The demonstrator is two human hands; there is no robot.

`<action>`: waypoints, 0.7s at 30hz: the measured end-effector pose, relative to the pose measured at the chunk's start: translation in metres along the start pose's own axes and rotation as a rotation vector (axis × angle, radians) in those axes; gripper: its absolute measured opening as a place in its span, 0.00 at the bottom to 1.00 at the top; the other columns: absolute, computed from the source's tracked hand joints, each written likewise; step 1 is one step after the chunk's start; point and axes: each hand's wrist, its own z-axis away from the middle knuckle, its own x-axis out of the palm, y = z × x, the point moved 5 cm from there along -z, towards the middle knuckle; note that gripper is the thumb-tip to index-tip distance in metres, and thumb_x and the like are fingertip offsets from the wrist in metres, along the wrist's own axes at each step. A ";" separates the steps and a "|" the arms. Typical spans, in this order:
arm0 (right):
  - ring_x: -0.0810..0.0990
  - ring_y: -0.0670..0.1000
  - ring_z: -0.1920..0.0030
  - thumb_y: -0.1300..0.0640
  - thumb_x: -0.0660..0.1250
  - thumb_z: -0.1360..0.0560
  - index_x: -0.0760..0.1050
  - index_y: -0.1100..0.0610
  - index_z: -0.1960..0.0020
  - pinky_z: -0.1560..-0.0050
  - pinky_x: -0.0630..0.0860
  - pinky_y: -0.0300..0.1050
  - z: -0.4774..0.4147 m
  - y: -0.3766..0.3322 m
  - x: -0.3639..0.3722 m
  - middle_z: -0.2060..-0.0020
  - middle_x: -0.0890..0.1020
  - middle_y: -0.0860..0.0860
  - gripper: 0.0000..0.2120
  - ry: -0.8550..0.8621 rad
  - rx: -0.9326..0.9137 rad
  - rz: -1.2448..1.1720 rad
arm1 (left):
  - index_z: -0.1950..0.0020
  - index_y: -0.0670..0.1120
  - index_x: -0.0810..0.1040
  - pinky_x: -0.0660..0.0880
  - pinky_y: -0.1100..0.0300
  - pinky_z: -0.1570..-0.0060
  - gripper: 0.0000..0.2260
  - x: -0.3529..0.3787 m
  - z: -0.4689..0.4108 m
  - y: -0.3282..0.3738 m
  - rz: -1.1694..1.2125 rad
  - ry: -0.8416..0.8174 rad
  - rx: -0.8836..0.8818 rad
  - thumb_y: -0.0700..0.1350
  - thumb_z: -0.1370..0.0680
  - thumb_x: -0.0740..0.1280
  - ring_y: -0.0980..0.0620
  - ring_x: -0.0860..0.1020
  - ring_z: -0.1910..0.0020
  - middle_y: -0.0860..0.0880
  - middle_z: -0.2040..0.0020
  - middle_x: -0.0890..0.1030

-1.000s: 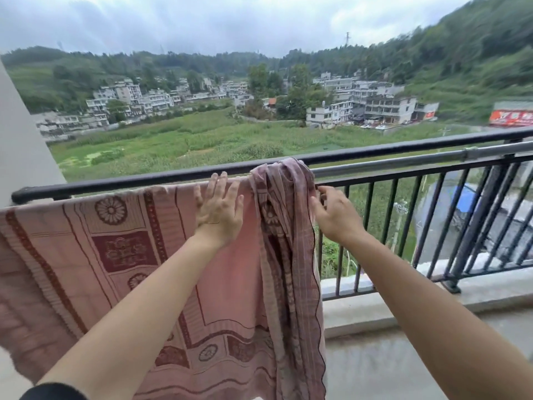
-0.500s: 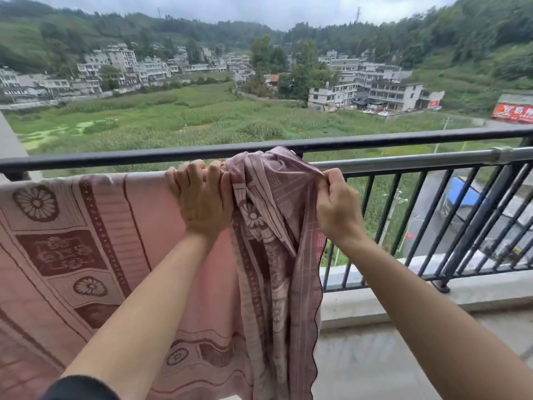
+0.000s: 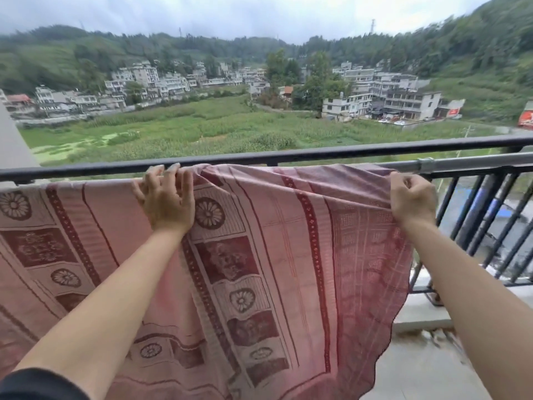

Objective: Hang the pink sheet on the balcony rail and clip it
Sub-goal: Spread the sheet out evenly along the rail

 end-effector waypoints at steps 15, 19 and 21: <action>0.79 0.53 0.64 0.50 0.61 0.18 0.78 0.54 0.52 0.68 0.67 0.42 -0.034 0.006 -0.069 0.59 0.84 0.54 0.11 -0.101 -0.285 -0.055 | 0.49 0.43 0.77 0.74 0.59 0.62 0.06 0.007 0.018 0.255 0.522 -0.098 0.012 0.43 0.19 0.63 0.52 0.78 0.62 0.46 0.57 0.81; 0.71 0.57 0.40 0.52 0.65 0.22 0.66 0.59 0.32 0.44 0.66 0.46 -0.061 0.007 -0.080 0.38 0.72 0.60 0.21 0.025 -0.272 0.122 | 0.53 0.46 0.75 0.67 0.67 0.76 0.04 0.016 0.036 0.321 0.836 -0.401 0.137 0.40 0.19 0.64 0.59 0.69 0.74 0.54 0.67 0.75; 0.67 0.60 0.35 0.52 0.66 0.23 0.60 0.58 0.28 0.36 0.65 0.54 -0.065 -0.001 -0.073 0.35 0.68 0.61 0.28 0.053 -0.384 0.224 | 0.53 0.45 0.78 0.72 0.65 0.69 0.04 0.026 0.047 0.323 0.835 -0.555 0.180 0.42 0.20 0.65 0.58 0.74 0.70 0.55 0.65 0.78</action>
